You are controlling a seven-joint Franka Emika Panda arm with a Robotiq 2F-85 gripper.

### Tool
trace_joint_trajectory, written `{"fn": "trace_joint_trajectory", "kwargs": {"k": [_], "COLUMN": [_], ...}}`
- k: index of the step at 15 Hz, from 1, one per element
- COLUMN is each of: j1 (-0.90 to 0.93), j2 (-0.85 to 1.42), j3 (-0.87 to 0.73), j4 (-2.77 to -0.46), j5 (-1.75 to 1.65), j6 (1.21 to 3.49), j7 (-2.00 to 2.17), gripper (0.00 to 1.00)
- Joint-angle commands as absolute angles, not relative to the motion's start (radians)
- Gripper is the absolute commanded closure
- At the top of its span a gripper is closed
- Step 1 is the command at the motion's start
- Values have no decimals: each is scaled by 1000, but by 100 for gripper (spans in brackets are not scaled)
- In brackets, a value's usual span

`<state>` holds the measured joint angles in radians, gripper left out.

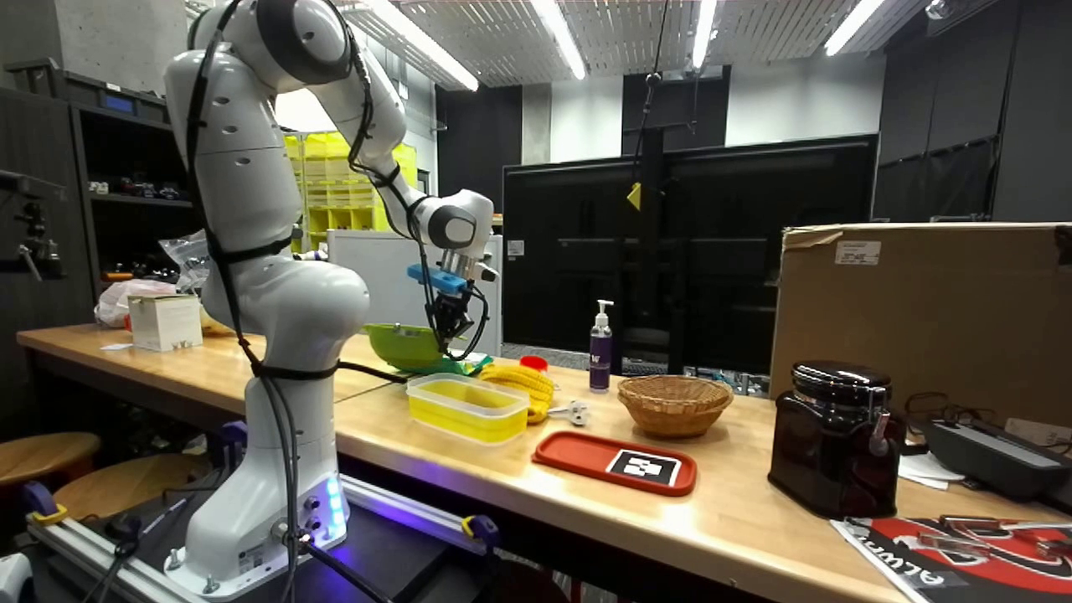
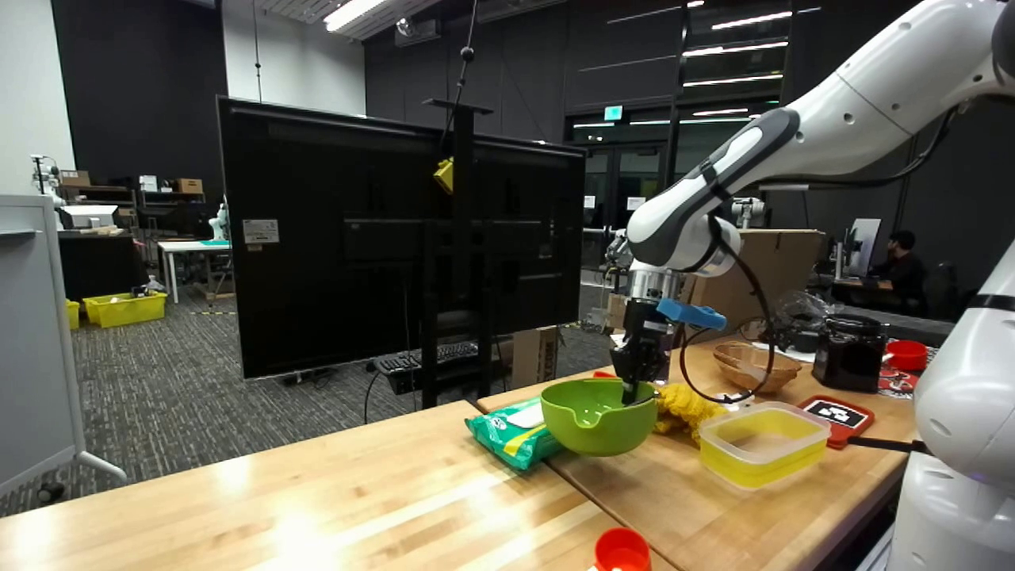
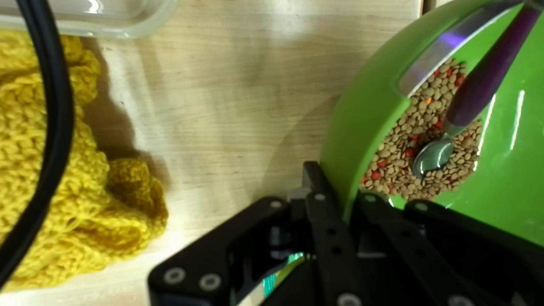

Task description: Move the green bowl to the left

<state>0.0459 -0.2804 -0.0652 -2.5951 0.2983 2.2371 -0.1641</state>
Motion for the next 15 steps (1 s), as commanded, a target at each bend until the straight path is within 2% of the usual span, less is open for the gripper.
{"fn": "trace_joint_trajectory", "kwargs": {"k": [1, 15], "j1": [58, 152], "j2": [-329, -312], "j3": [-55, -5], "j4": [-2582, -2468], "j5": [314, 314], "j6": [2211, 2197], "j7": [-188, -244], "gripper": [98, 98]}}
